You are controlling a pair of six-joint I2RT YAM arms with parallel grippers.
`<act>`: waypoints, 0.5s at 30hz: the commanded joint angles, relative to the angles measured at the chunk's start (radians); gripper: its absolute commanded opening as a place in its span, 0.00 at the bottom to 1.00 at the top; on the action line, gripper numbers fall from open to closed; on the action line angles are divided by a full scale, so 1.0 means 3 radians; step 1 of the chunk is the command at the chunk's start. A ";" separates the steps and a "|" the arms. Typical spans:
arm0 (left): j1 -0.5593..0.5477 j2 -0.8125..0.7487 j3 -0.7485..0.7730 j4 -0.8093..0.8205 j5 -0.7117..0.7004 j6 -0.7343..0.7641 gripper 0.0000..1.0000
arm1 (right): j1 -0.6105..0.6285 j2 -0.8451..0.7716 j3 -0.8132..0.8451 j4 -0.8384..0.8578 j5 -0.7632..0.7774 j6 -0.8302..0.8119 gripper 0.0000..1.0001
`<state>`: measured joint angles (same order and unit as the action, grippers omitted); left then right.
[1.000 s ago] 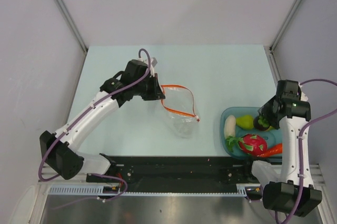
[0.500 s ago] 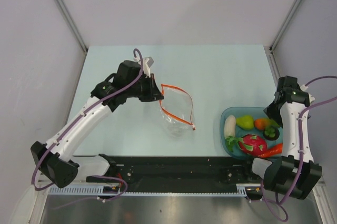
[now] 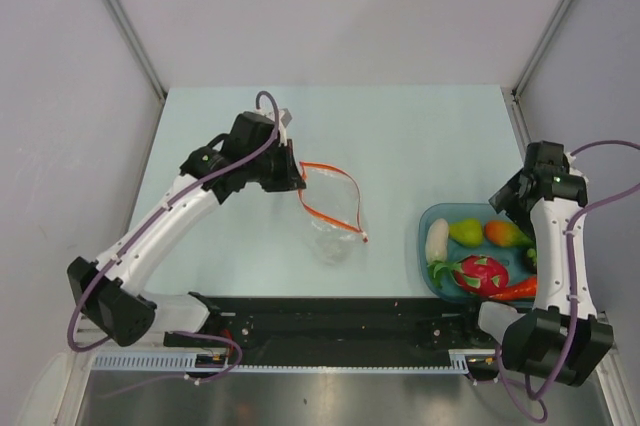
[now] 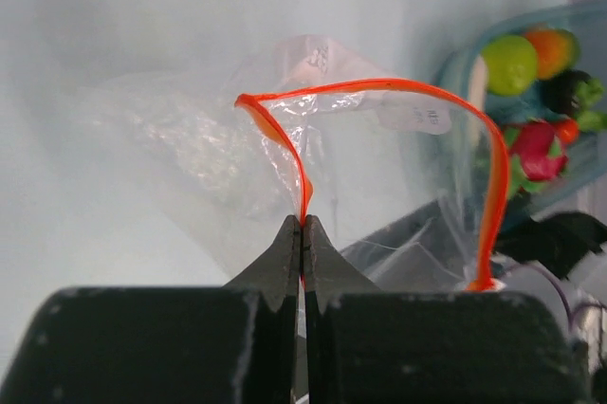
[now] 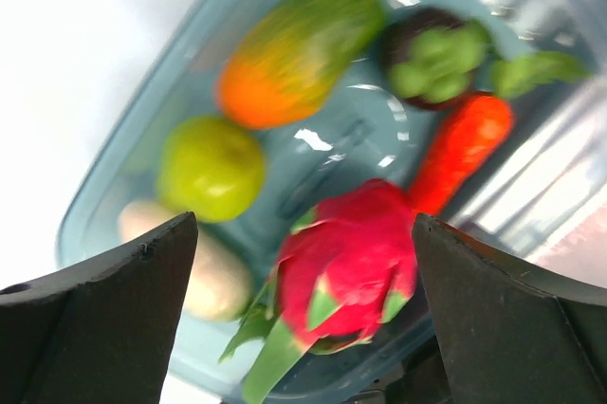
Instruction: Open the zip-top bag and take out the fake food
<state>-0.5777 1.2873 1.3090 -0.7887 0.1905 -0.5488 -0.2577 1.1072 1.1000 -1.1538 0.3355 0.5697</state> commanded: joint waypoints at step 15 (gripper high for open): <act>0.0197 0.1934 0.2107 -0.0679 -0.2419 0.1256 0.00 | 0.1748 0.0134 0.0291 0.0016 0.0037 0.0284 1.00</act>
<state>-0.5217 1.6444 1.7508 -0.9737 -0.4412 -0.3634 0.2199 1.1286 1.1301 -1.1458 0.3077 0.6441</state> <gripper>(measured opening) 0.004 0.995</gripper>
